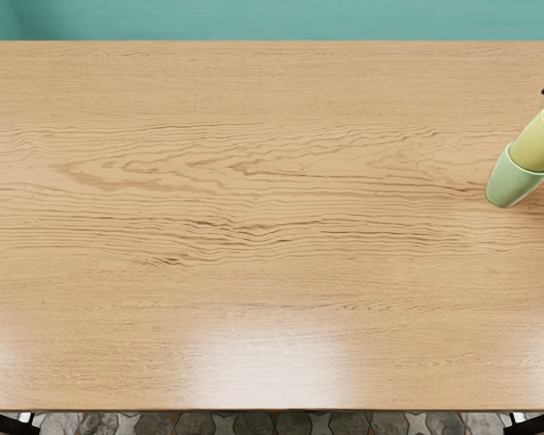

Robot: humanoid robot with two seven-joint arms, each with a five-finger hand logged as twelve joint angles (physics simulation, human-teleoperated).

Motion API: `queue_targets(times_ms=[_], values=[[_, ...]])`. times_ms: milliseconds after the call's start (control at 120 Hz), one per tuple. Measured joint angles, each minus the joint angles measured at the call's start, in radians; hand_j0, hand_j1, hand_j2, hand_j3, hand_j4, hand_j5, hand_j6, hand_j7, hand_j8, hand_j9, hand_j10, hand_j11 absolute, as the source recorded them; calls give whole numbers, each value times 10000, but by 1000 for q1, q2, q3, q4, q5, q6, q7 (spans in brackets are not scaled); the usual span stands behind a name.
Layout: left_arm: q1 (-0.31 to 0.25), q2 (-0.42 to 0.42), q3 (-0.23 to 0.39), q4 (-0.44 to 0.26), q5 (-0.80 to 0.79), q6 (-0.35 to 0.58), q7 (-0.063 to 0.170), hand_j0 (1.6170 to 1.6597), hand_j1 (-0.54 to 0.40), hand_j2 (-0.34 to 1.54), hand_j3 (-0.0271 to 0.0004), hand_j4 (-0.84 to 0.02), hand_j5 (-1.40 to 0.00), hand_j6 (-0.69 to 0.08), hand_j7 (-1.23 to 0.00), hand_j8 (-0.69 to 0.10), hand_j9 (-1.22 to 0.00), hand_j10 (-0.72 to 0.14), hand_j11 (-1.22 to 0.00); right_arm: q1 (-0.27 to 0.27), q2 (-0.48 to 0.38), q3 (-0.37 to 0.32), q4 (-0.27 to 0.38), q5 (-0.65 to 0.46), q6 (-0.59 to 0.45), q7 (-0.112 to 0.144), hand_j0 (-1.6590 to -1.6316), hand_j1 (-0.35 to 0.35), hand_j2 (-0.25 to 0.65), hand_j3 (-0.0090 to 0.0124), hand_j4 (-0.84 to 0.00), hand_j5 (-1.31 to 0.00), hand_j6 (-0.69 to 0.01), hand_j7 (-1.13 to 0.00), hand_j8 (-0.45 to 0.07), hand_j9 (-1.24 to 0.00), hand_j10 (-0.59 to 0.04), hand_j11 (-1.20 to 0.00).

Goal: Pick up cup and place in cup with right hand

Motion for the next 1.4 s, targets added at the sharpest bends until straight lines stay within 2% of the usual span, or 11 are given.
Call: queue_targets(times_ms=[258, 450, 767, 983, 1192, 1400], values=[[0, 0, 0, 0, 0, 0, 0, 16581, 3357, 26, -1, -122, -148, -124, -148, -124, -148, -121, -147, 2, 0, 15, -11, 61, 9, -3, -16579, -2255, 1, 0, -1209, -1577, -1151, -1545, -998, -1579, -1065, -1577], [0, 0, 0, 0, 0, 0, 0, 16581, 3357, 26, -1, -122, -148, -124, -148, -123, -148, -121, -147, 9, 7, 75, -7, 201, 64, -8, -16580, -3015, 3, 0, -501, -620, -487, -604, -420, -620, -438, -618], [0, 0, 0, 0, 0, 0, 0, 16581, 3357, 26, -1, -122, -148, -124, -148, -123, -148, -121, -147, 11, 102, 154, 9, 338, 93, -12, -16580, -3394, -1, 0, -130, -134, -135, -128, -115, -133, -112, -132], [0, 0, 0, 0, 0, 0, 0, 16581, 3357, 25, -1, -121, -148, -124, -148, -123, -148, -121, -147, 16, 130, 167, 101, 463, 93, -13, -16581, -3459, -3, 0, -57, -48, -63, -44, -53, -47, -49, -46], [0, 0, 0, 0, 0, 0, 0, 16581, 3357, 25, -1, -121, -148, -123, -148, -123, -148, -120, -147, 11, 146, 179, 208, 516, 89, -13, -16581, -3480, -3, 0, -27, -18, -31, -16, -27, -17, -23, -16], [-1, 0, 0, 0, 0, 0, 0, 16581, 3357, 25, -1, -121, -148, -124, -148, -123, -148, -121, -147, 8, 222, 182, 240, 528, 82, -13, -16581, -3487, -4, 0, -16, -7, -20, -6, -17, -6, -13, -6]])
